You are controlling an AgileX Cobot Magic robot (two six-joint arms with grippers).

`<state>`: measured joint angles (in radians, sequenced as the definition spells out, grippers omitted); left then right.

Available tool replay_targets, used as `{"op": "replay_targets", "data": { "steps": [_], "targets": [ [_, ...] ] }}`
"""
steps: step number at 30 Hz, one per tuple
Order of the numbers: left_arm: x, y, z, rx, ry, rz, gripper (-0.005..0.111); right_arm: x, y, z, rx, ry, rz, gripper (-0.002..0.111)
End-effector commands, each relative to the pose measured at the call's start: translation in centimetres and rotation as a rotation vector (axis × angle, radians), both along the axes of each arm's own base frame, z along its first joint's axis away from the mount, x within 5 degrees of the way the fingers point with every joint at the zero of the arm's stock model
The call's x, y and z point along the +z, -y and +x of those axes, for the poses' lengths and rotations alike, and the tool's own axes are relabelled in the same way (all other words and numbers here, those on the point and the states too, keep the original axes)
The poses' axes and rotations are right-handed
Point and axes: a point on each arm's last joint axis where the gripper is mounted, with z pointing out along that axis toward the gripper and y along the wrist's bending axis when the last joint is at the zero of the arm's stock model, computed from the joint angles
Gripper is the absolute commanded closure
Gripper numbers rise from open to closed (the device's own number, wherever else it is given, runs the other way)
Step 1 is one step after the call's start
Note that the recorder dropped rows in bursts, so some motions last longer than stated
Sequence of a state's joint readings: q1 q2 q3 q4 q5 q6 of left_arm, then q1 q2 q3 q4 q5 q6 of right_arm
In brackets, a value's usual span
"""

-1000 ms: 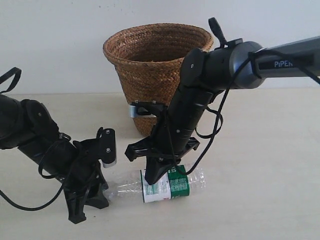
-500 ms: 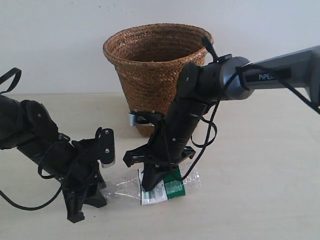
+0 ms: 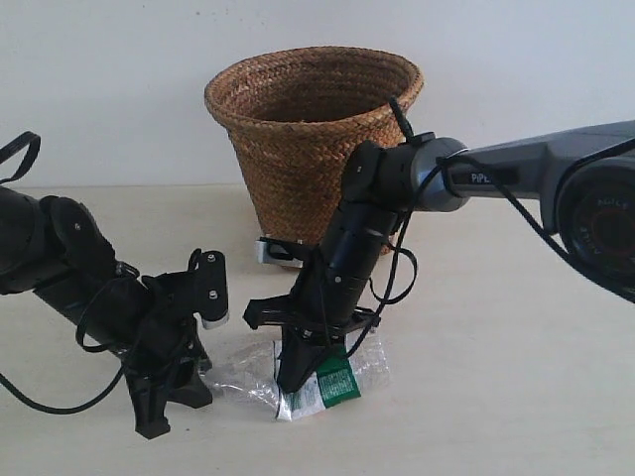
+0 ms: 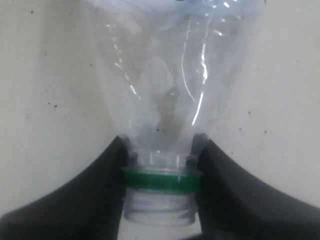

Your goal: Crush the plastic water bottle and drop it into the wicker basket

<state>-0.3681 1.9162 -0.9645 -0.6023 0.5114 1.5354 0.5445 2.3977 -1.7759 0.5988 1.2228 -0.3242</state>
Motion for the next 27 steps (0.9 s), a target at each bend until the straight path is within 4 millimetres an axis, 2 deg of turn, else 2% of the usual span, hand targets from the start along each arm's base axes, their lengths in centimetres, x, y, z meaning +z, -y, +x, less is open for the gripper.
{"op": "replay_targets", "data": {
  "steps": [1, 8, 17, 21, 27],
  "targets": [
    [0.3, 0.3, -0.1, 0.043, -0.024, -0.027, 0.102, -3.3, 2.4, 0.4, 0.0, -0.032, -0.133, 0.108],
    [0.3, 0.3, -0.1, 0.043, -0.022, -0.026, 0.102, 1.7, 1.5, 0.5, 0.025, 0.053, 0.026, 0.108],
    [0.3, 0.3, -0.1, 0.043, -0.022, -0.026, 0.102, 8.5, 1.4, 0.1, 0.008, 0.163, 0.142, 0.108],
    [0.3, 0.3, 0.0, 0.044, -0.019, -0.026, 0.102, 9.2, 1.3, 0.0, -0.001, 0.167, 0.163, 0.108],
    [0.3, 0.3, 0.0, 0.044, -0.019, -0.026, 0.102, 7.4, 0.9, 0.1, -0.016, 0.114, 0.165, 0.108]
  ]
}}
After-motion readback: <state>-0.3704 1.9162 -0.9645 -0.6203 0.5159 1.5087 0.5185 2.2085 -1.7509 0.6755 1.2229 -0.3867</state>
